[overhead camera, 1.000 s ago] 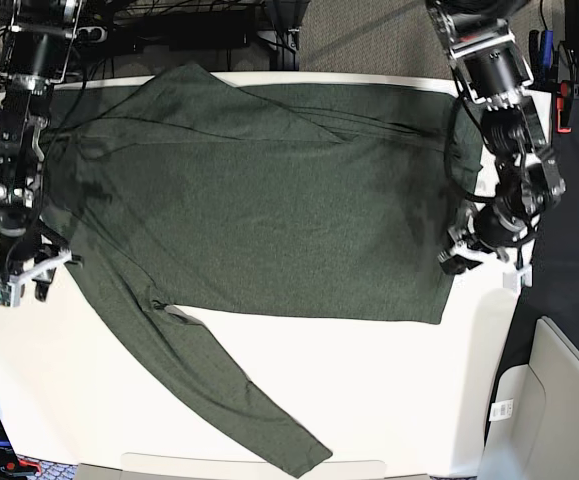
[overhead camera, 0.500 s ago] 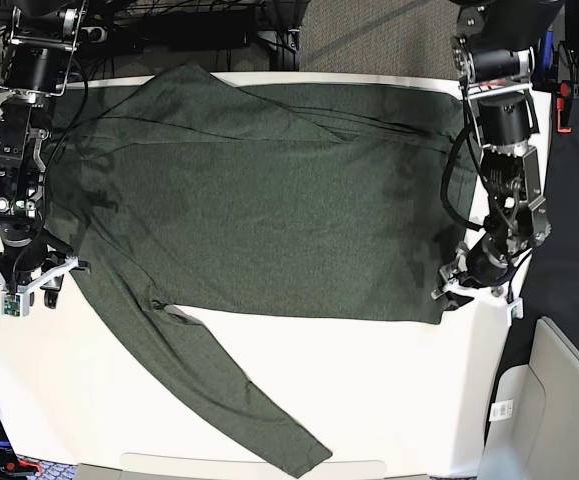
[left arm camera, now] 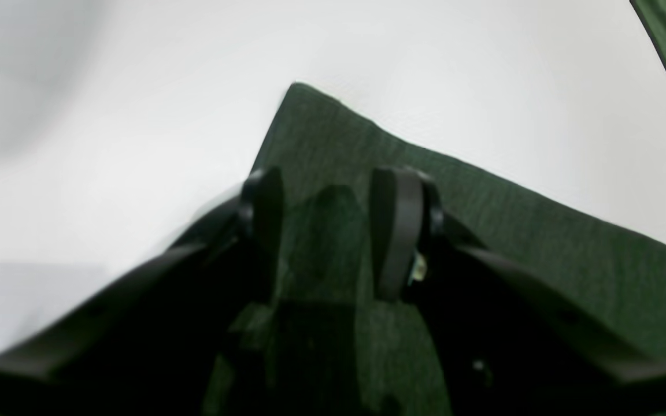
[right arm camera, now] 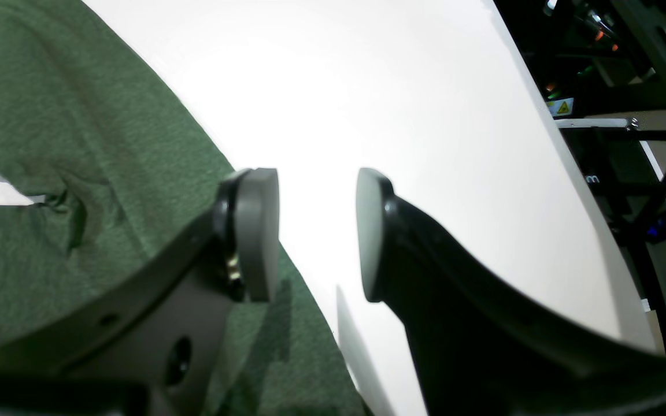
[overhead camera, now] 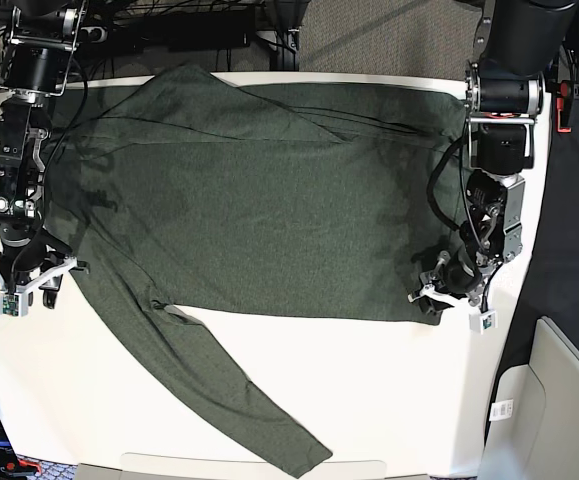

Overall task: Fold the T-shirt properly
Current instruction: 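Move both grippers down along the shirt's sides toward the hem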

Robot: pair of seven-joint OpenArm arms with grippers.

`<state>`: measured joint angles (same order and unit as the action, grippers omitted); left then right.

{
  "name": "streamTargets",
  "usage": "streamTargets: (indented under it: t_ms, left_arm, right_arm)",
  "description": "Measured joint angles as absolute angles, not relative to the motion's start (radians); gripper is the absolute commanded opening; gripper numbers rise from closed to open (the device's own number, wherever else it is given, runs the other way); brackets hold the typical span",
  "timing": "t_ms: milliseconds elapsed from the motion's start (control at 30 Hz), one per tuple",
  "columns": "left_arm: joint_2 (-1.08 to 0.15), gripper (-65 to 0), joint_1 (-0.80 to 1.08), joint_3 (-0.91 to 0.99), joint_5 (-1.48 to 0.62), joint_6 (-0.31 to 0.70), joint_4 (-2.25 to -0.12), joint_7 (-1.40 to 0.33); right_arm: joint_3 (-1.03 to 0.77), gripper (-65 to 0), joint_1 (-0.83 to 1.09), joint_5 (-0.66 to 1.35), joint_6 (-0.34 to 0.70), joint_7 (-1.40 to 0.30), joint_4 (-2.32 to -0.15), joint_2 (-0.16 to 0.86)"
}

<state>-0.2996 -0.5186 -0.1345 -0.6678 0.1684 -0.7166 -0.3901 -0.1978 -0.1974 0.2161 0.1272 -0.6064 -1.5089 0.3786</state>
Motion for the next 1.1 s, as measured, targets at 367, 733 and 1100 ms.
streamTargets:
  t_ms: [367,733,1100]
  left_arm:
    - [-0.302,-40.4,-0.493,-0.142,-0.688,0.180,-0.712,-0.356]
    - [-0.310,-65.0,-0.451,-0.215,-0.690,0.175,-0.780,-0.347]
    - [-0.340,-65.0,-0.376,-0.216,-0.671,0.164,-0.970,-0.438]
  right_arm:
    - [-0.199,-43.4,-0.197,0.216,0.127,-0.606,-1.510,0.370]
    - [-0.201,-43.4,-0.199,0.216,0.127,-0.606,-1.510,0.344]
    - [-0.197,-43.1,-0.243,0.213,0.125,-0.606,-1.399,0.340]
